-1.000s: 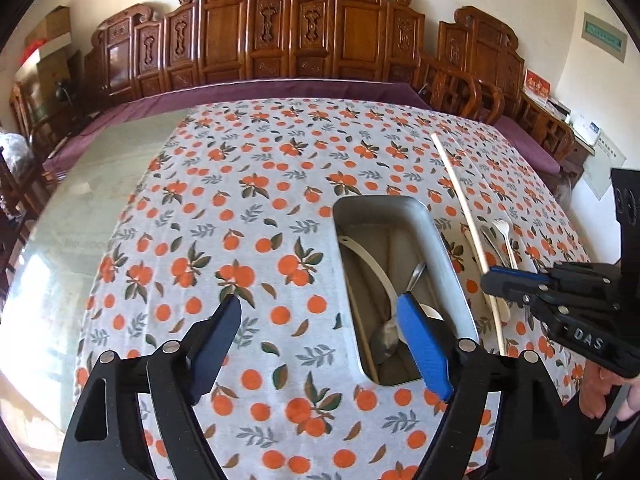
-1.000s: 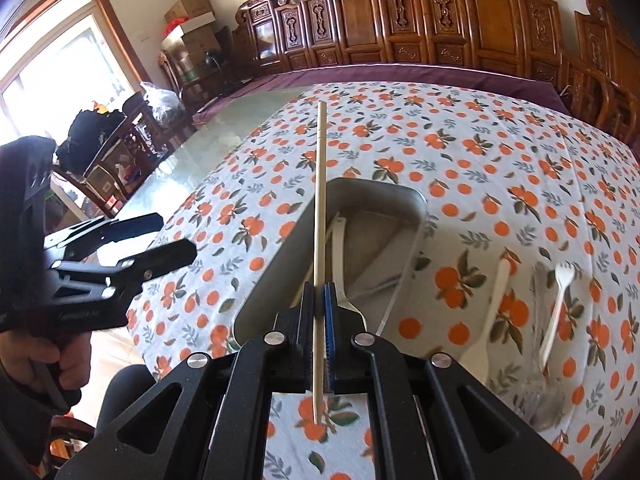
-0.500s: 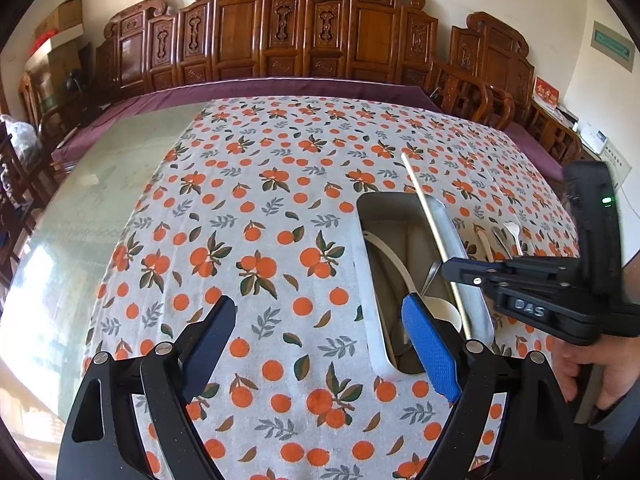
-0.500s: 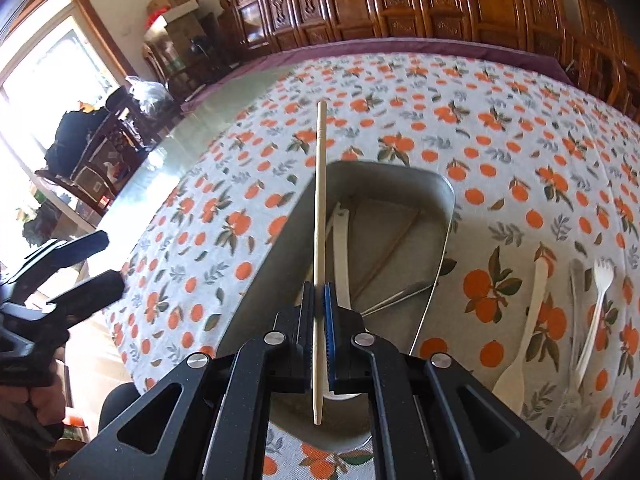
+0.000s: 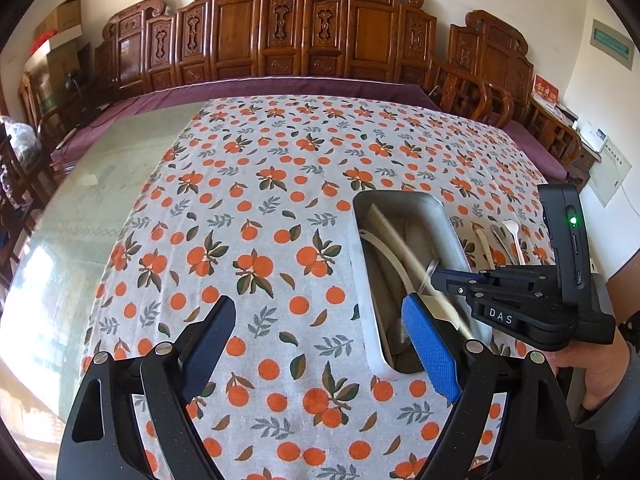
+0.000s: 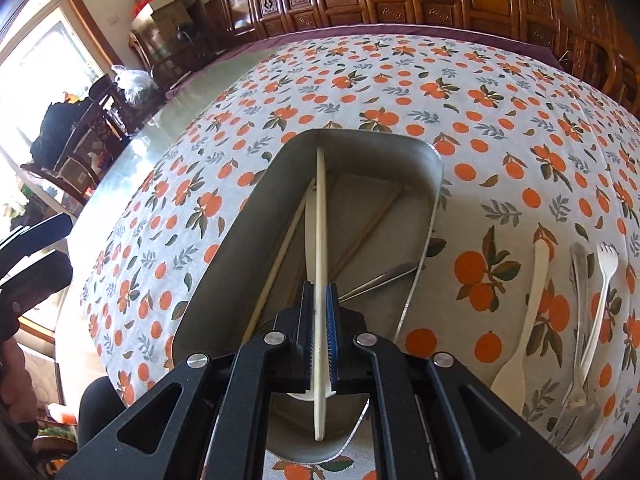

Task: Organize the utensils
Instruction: 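Lower the wooden chopstick into the grey tray and open the right tool, then move the right tool to the pile and grasp a white plastic fork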

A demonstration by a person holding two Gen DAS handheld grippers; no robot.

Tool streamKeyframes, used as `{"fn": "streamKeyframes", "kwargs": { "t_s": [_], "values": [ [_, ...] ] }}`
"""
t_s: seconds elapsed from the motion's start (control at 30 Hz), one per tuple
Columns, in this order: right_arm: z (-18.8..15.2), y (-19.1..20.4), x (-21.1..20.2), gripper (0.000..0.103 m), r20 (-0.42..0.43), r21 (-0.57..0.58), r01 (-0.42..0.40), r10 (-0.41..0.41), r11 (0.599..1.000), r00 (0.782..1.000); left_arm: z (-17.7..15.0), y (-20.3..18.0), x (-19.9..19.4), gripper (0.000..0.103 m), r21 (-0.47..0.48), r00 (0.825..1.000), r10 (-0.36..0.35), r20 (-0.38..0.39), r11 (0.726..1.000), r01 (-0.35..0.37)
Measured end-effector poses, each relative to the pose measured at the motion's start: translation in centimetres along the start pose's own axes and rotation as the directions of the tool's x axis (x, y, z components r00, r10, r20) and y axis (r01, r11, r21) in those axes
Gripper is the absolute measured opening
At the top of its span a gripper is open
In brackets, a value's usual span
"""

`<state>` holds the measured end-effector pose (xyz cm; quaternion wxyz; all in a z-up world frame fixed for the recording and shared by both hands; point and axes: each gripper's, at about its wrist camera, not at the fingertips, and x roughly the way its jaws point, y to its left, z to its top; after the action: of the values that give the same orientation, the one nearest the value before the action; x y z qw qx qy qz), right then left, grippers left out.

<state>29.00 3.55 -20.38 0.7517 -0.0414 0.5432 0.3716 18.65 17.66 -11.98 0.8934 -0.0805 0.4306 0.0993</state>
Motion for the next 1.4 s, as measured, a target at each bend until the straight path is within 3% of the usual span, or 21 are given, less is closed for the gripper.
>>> {"fn": "streamKeyframes", "kwargs": {
  "t_s": [0.8,1.4],
  "values": [
    [-1.9,-1.2,-9.0,0.008,0.146,-0.035,0.032,-0.027,0.999,0.989,0.6,-4.7,0.6,0.082,0.052,1.0,-0.03,-0.004,0.998,0.03],
    [-7.4,-12.0,-13.2,0.009,0.152,0.094,0.155,-0.168,0.983,0.974,1.2,-11.2,3.1,0.082,0.101,0.995,-0.092,-0.024,0.99,0.094]
  ]
}}
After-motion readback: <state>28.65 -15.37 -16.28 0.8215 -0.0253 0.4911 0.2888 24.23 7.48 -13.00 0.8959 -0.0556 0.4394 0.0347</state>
